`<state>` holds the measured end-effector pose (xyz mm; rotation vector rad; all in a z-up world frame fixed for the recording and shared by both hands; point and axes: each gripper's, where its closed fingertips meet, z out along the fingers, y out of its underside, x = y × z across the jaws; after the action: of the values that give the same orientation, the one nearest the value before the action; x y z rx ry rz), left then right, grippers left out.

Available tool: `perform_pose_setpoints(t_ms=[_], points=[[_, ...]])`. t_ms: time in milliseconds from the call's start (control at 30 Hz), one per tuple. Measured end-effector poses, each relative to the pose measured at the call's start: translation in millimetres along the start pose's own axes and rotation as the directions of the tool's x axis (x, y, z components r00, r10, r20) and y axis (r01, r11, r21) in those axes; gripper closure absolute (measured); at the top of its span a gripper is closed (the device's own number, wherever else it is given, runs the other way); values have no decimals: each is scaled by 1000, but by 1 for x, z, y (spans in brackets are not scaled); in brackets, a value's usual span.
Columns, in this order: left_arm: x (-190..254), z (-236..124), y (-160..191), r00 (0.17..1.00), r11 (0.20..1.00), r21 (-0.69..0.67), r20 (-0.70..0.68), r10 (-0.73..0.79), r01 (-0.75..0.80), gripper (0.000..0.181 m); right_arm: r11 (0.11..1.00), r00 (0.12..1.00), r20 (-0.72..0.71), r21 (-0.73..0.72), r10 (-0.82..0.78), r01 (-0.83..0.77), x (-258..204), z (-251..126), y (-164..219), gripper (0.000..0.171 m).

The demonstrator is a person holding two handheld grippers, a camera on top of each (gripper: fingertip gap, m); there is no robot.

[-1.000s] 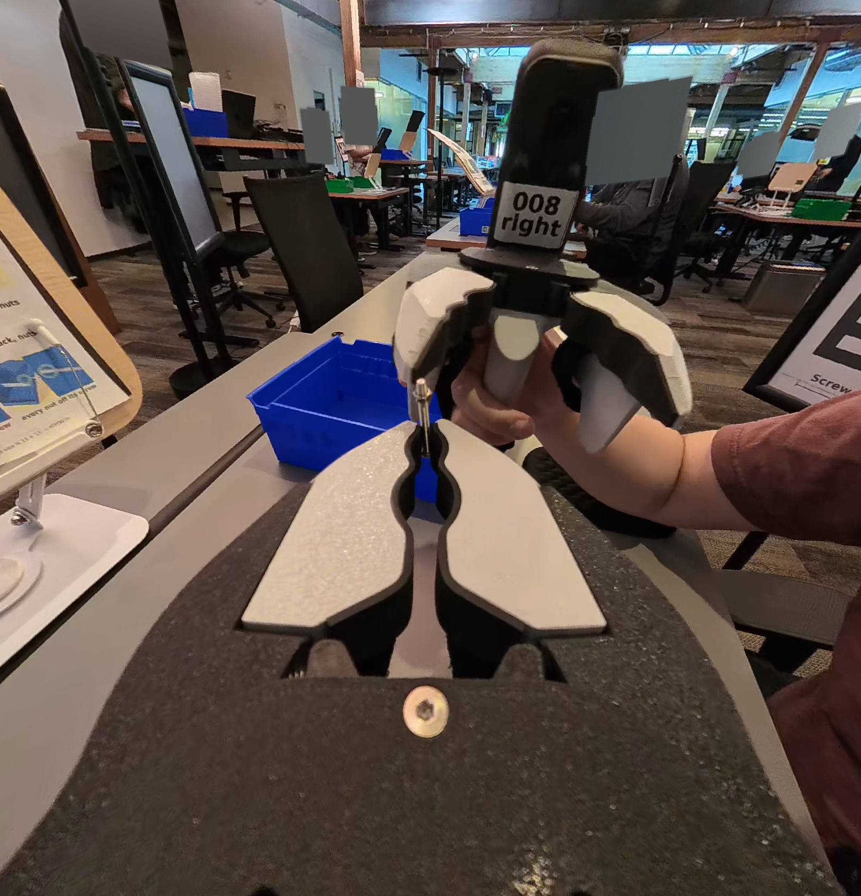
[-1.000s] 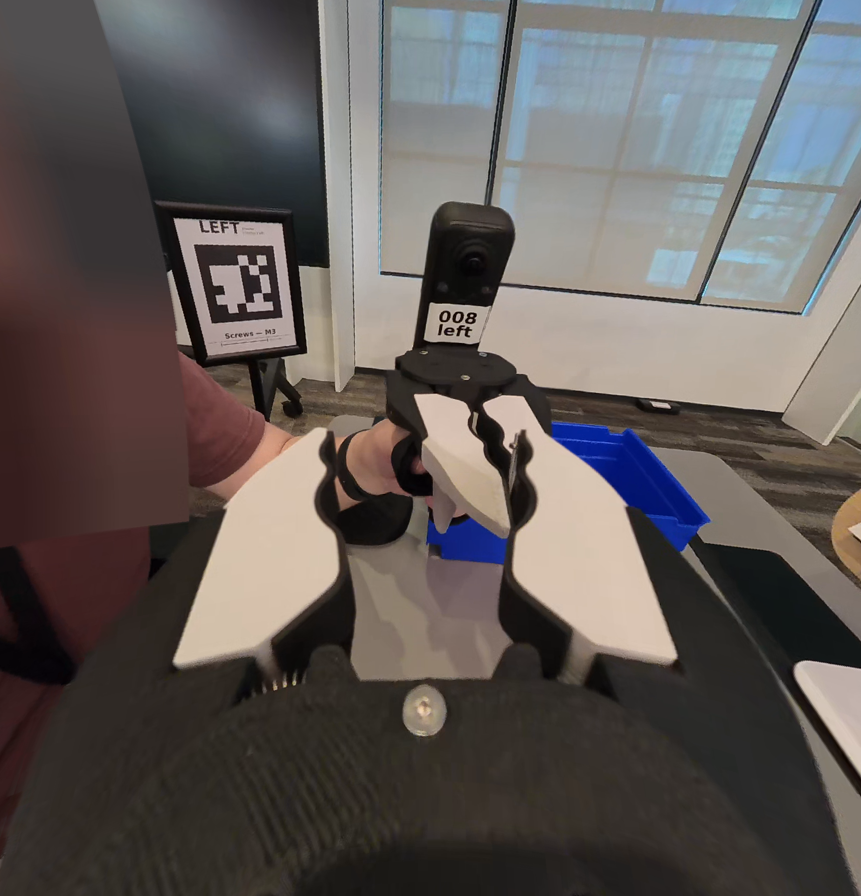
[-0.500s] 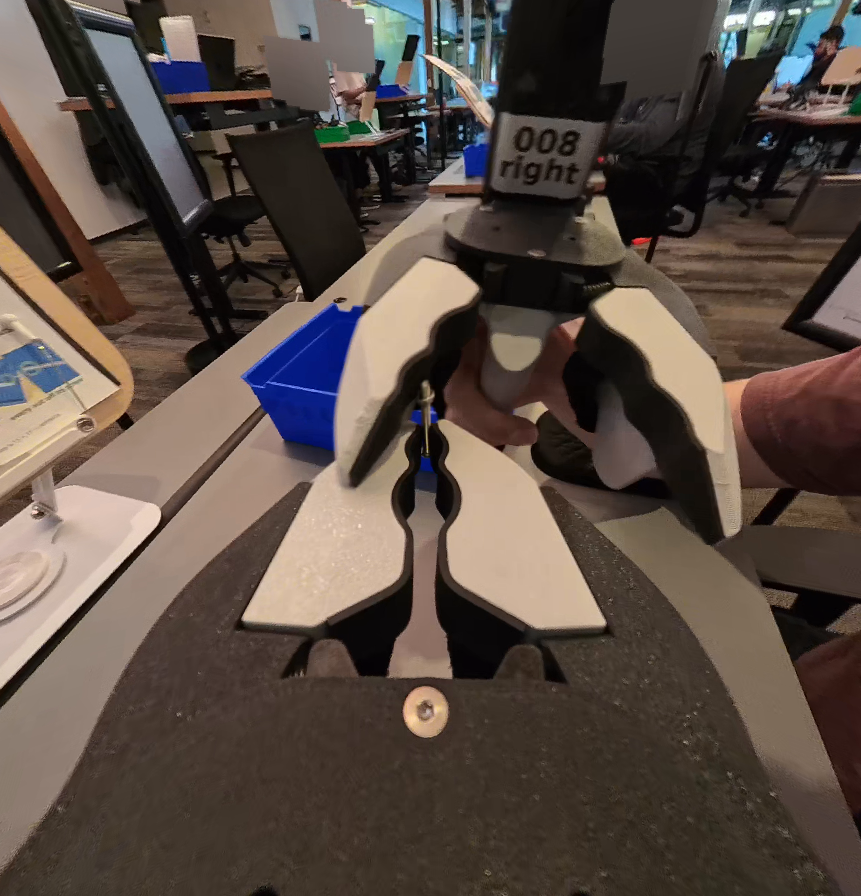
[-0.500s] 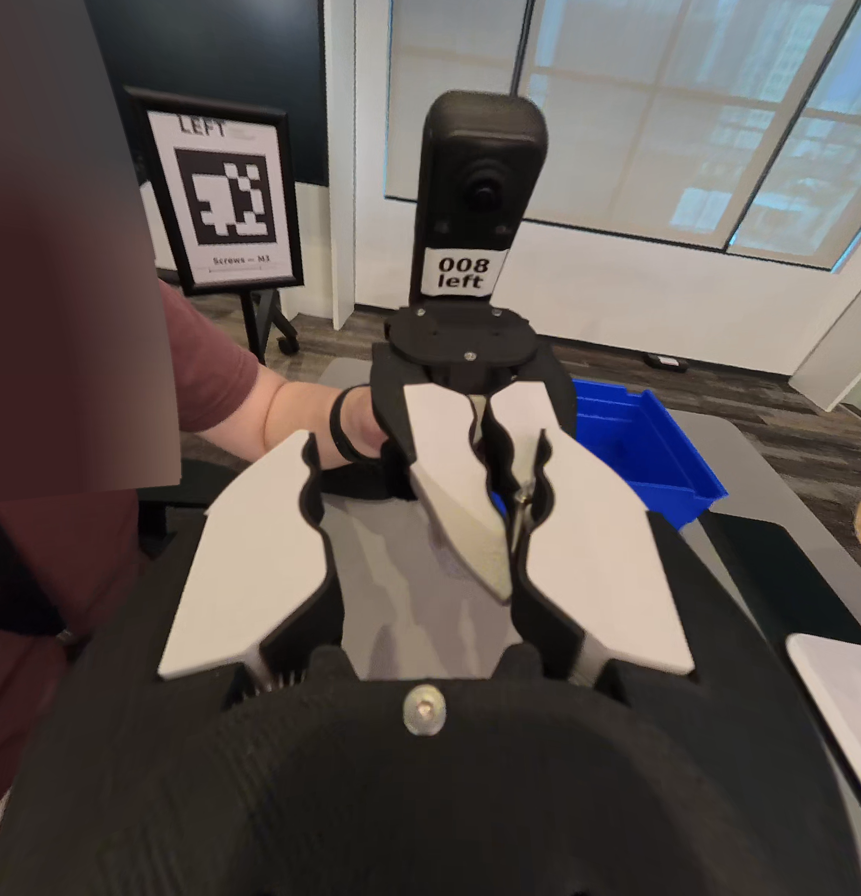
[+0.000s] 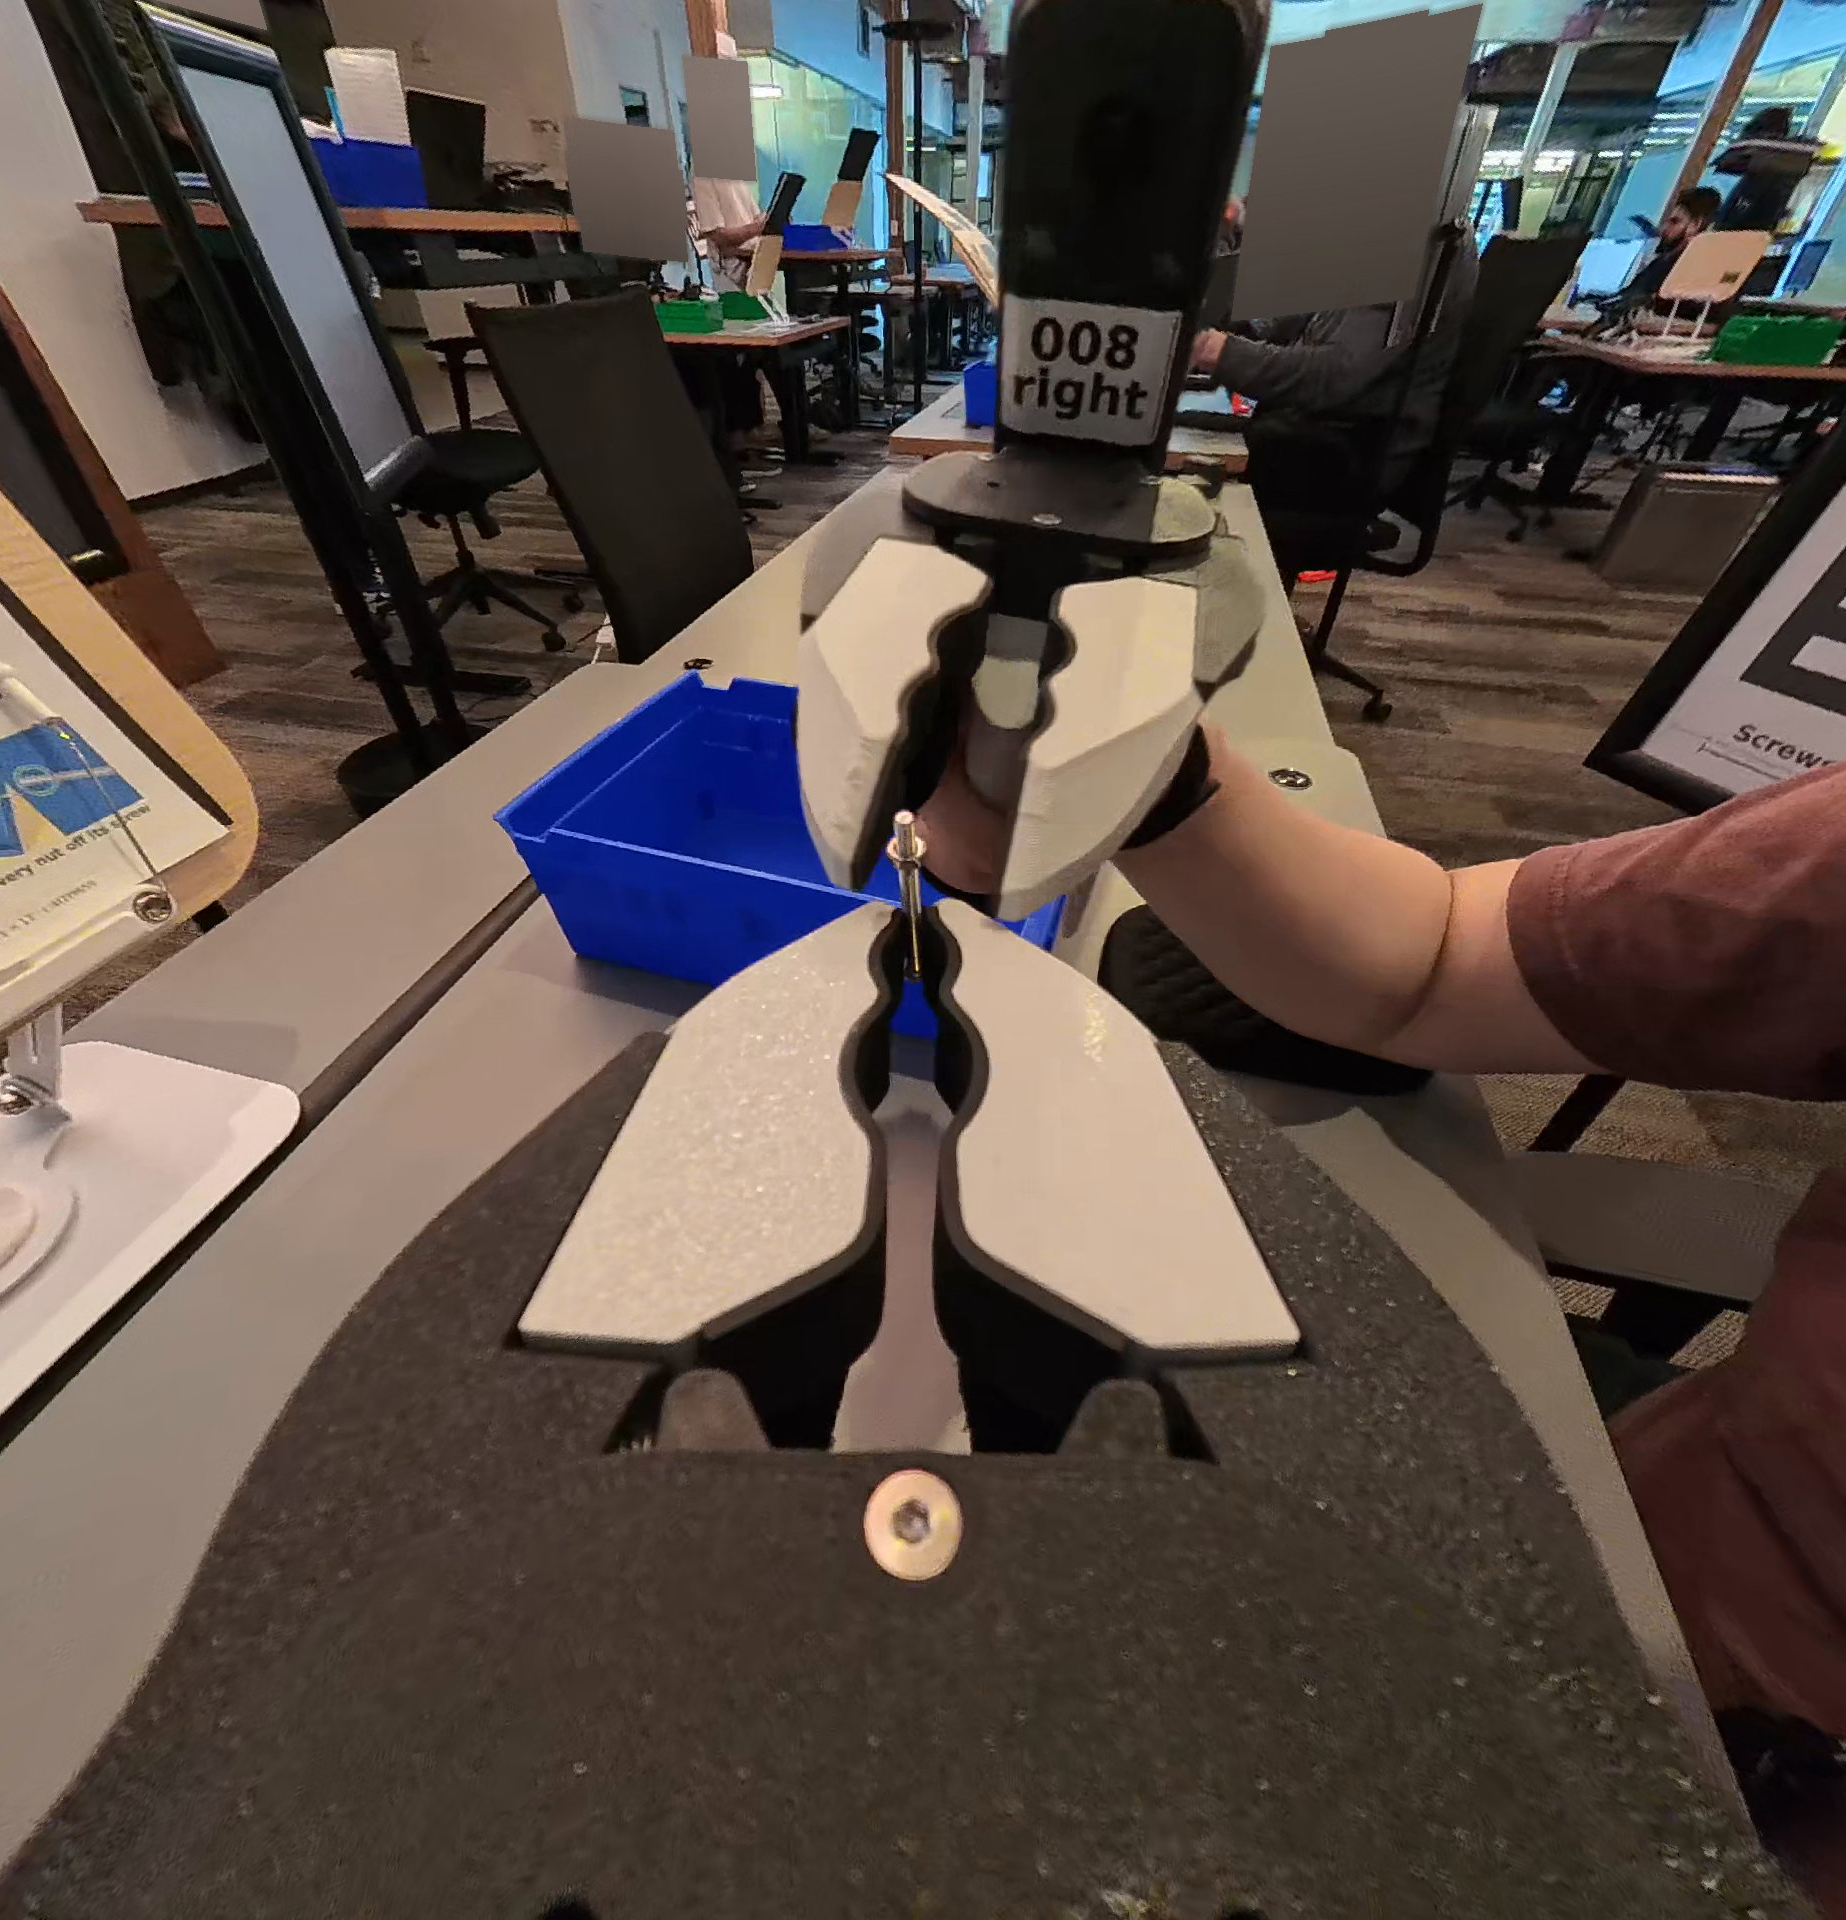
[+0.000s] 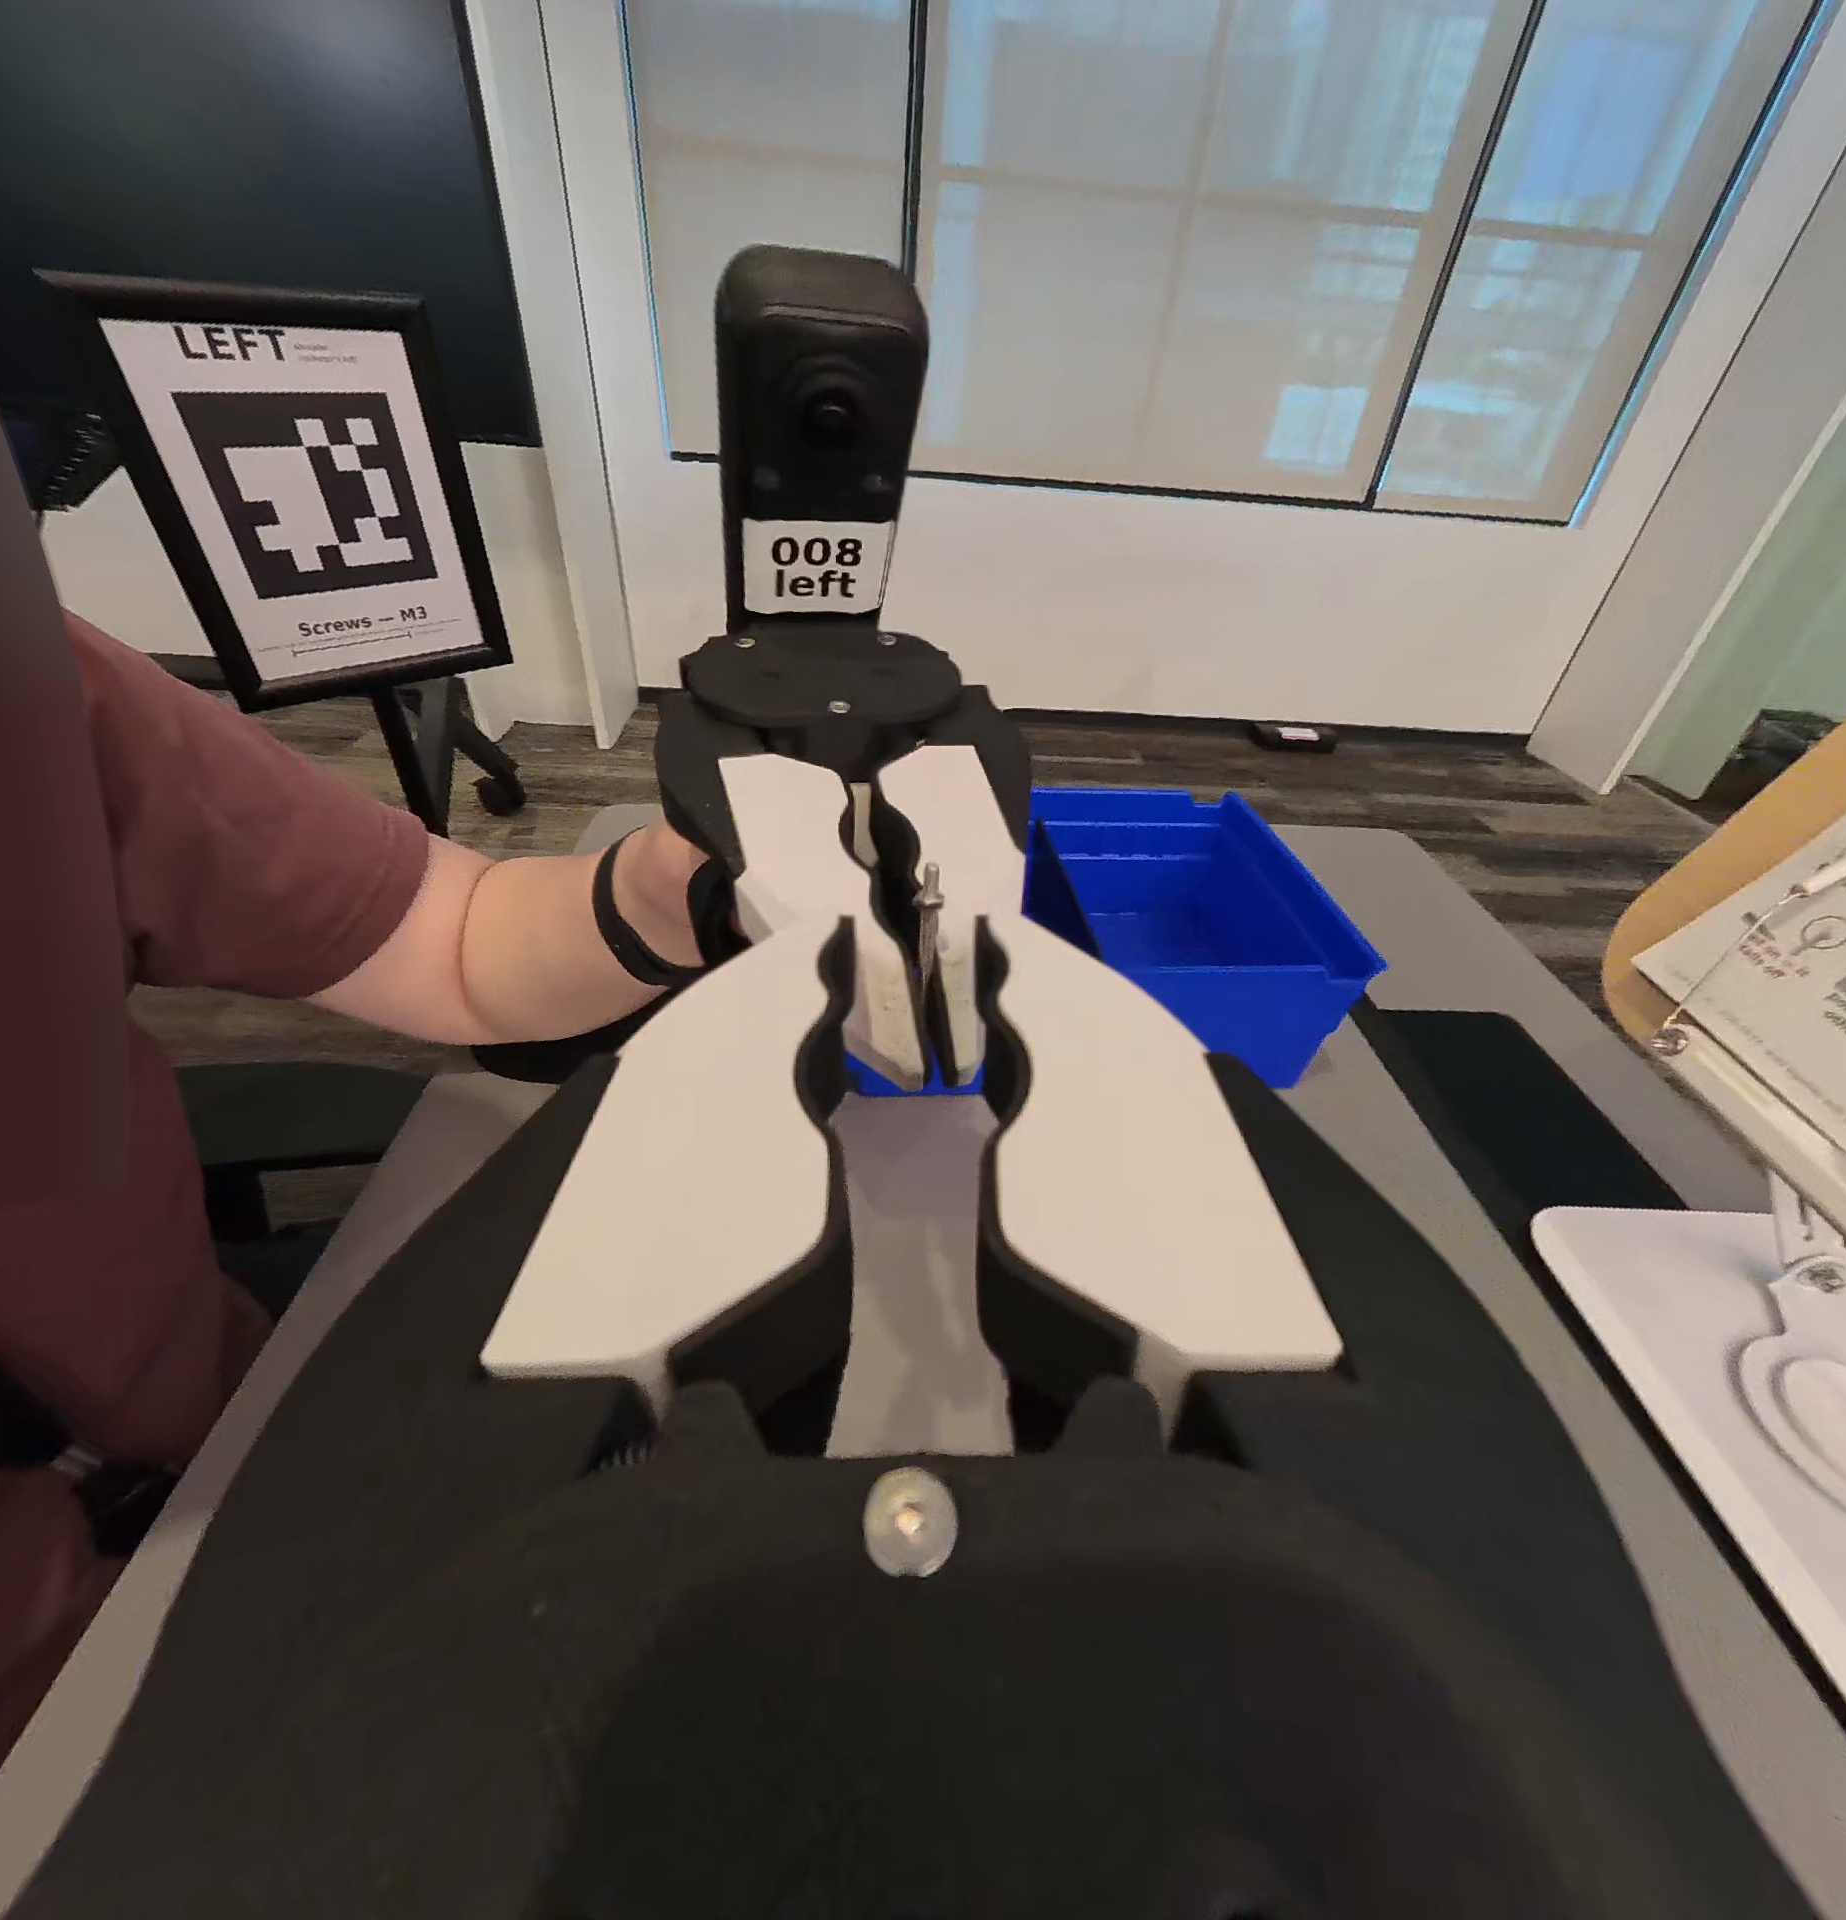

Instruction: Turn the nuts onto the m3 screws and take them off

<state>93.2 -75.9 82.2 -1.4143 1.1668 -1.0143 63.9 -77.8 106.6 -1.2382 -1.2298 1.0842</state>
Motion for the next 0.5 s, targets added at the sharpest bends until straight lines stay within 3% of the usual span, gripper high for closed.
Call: perform_pose_setpoints(t_ms=[233,433,500], points=[[3,1,2,1000,1000,-15,-8,22,-23,179,998,998,26,-21,55,-54,-1,0,3,168],[8,2,1,999,1000,-3,-33,19,-19,178,991,986,102,3,131,-132,-4,-2,2,168],[5,2,-2,1000,1000,11,-11,10,-10,156,983,977,123,26,174,-179,-1,-4,0,168]])
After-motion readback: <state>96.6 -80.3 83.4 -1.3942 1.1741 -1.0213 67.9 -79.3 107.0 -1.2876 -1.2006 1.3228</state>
